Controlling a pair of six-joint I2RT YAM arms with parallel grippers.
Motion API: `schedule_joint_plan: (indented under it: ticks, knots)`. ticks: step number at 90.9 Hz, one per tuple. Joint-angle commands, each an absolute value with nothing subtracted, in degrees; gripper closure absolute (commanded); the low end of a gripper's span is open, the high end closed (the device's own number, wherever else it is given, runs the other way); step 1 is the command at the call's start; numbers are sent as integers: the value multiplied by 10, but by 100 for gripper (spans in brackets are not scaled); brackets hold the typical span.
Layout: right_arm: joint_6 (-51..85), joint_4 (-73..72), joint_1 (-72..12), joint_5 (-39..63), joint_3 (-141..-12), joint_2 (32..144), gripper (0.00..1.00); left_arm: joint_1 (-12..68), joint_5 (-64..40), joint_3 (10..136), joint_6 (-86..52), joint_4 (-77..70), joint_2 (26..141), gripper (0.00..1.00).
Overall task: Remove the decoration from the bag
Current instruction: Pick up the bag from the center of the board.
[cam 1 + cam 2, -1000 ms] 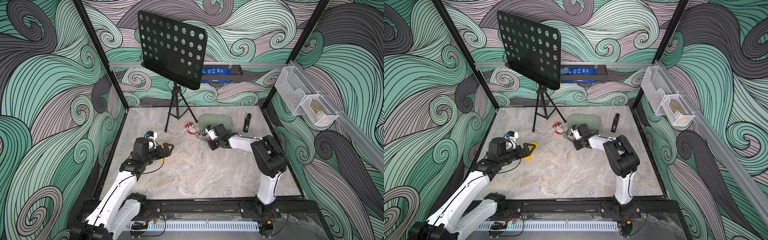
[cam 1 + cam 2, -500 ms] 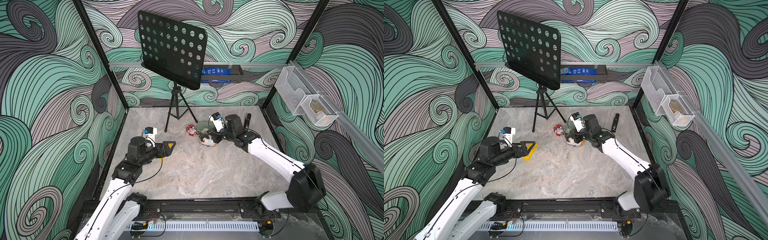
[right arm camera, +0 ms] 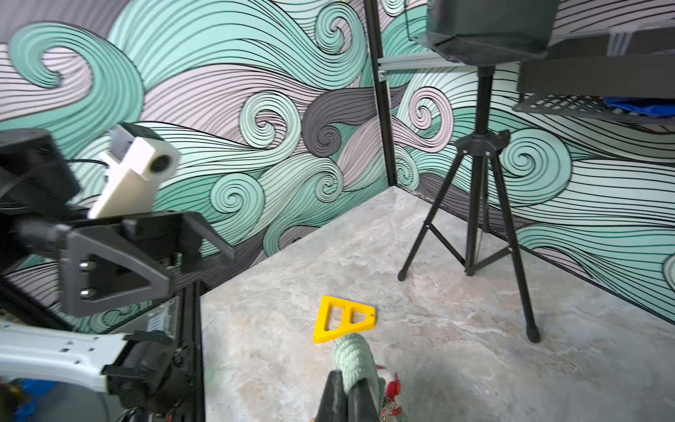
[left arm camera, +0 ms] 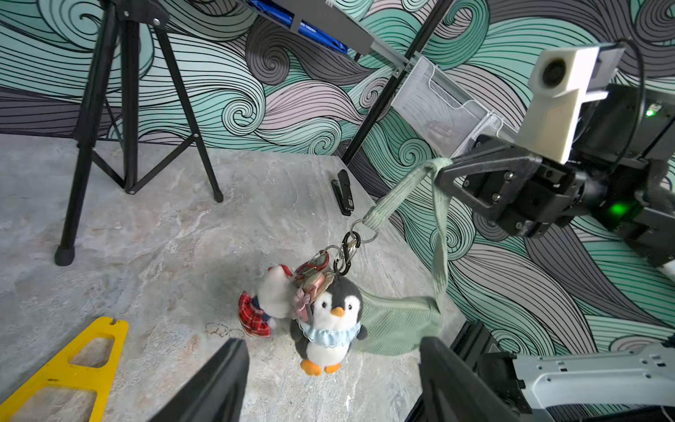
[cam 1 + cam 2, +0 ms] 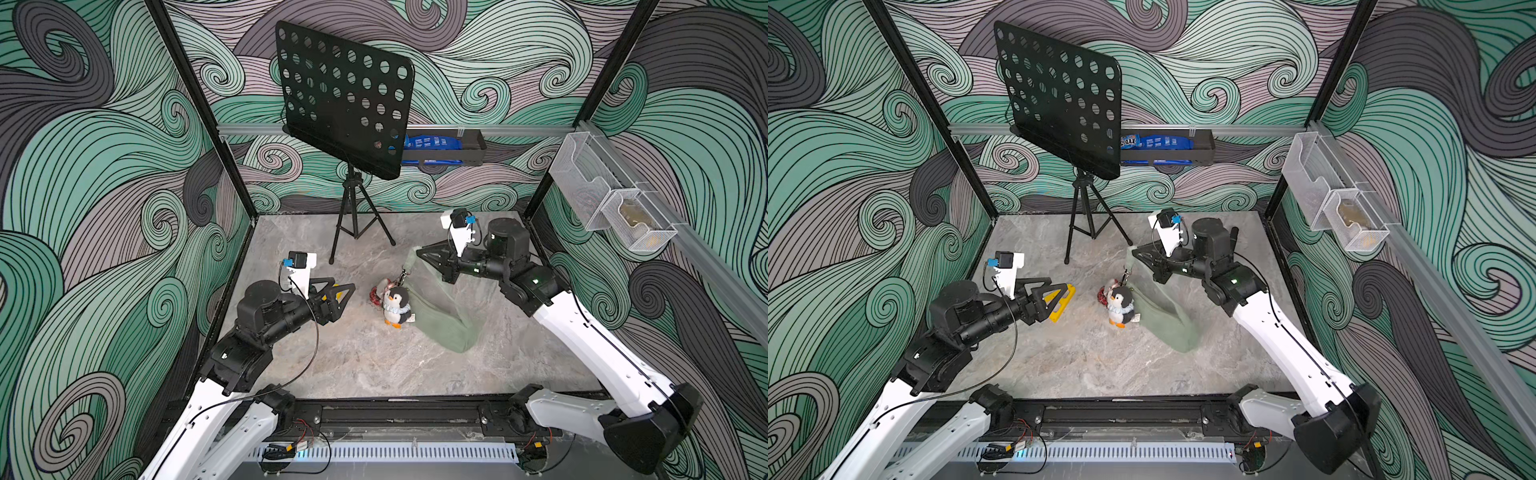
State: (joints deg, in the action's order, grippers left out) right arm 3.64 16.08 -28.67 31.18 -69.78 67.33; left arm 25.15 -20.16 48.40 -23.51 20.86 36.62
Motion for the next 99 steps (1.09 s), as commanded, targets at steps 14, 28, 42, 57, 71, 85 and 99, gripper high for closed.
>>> schedule_joint_plan:
  ticks: [14, 28, 42, 57, 71, 85, 99]
  knots:
    - [80, 128, -290, 452, -713, 619, 100, 263, -316, 450, -188, 28, 391, 24]
    - [97, 115, -291, 503, -711, 610, 100, 264, -371, 451, -175, -19, 423, 26]
    - [103, 106, -292, 541, -705, 602, 100, 264, -413, 456, -190, -54, 458, 36]
    - [122, 75, -294, 578, -689, 588, 100, 279, -465, 448, -202, -101, 482, 46]
    - [145, 43, -296, 602, -676, 576, 100, 301, -488, 436, -194, -133, 486, 48]
    - [163, 16, -302, 621, -672, 570, 100, 326, -516, 439, -182, -157, 492, 51]
    - [177, -4, -304, 638, -671, 566, 100, 342, -532, 441, -175, -176, 504, 55]
